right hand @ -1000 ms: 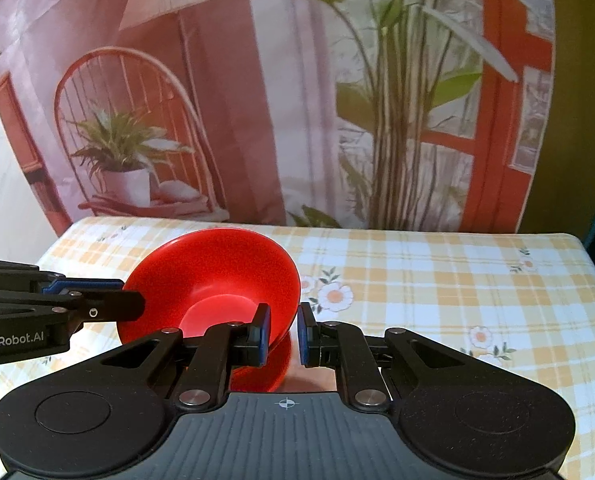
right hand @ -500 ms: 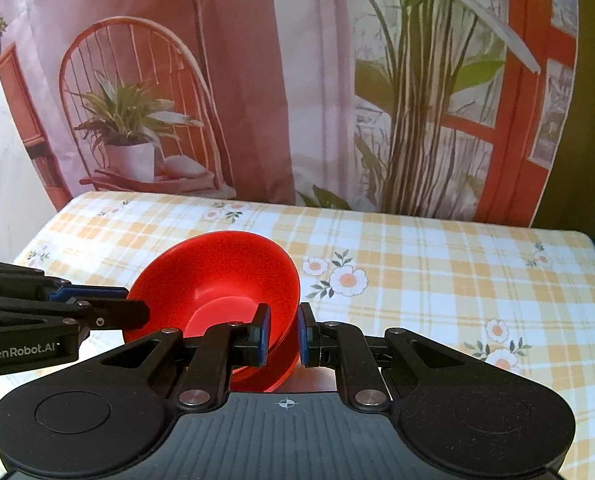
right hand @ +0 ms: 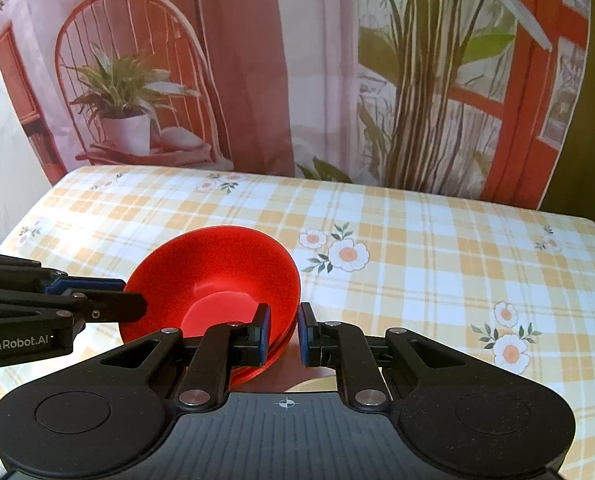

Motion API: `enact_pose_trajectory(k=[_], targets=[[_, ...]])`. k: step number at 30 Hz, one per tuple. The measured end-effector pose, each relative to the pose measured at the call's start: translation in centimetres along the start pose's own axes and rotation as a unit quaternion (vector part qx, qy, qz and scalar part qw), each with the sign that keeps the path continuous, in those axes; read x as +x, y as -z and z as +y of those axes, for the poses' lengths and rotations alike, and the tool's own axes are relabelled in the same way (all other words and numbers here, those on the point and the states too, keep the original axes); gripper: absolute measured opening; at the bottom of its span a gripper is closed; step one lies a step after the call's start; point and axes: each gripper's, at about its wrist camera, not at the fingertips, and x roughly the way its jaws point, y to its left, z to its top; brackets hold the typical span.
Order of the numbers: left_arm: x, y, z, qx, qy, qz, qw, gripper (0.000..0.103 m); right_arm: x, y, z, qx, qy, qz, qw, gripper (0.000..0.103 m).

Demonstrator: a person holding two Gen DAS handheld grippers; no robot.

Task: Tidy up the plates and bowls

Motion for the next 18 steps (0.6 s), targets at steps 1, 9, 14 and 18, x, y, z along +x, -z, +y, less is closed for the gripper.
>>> enact_pose_trajectory(k=[1, 9, 14, 18], targets=[[0.1, 0.0, 0.0, 0.000, -0.002, 0.000, 1.0000, 0.017, 0.1, 0.0, 0.0, 0.000, -0.001, 0.001, 1.000, 0.014], [0.7, 0.3, 0.5, -0.007, -0.005, 0.002, 1.0000, 0.017, 1.2, 0.2, -0.2, 0.005, -0.002, 0.011, 1.000, 0.014], [0.7, 0.5, 1.2, -0.029, 0.004, -0.002, 0.9996, 0.019, 1.8, 0.4, -0.4, 0.009, -0.007, 0.015, 1.000, 0.014], [0.7, 0.7, 1.9, -0.060, 0.014, -0.007, 0.9981, 0.020, 2.1, 0.6, -0.3, 0.011, -0.011, 0.016, 1.000, 0.016]])
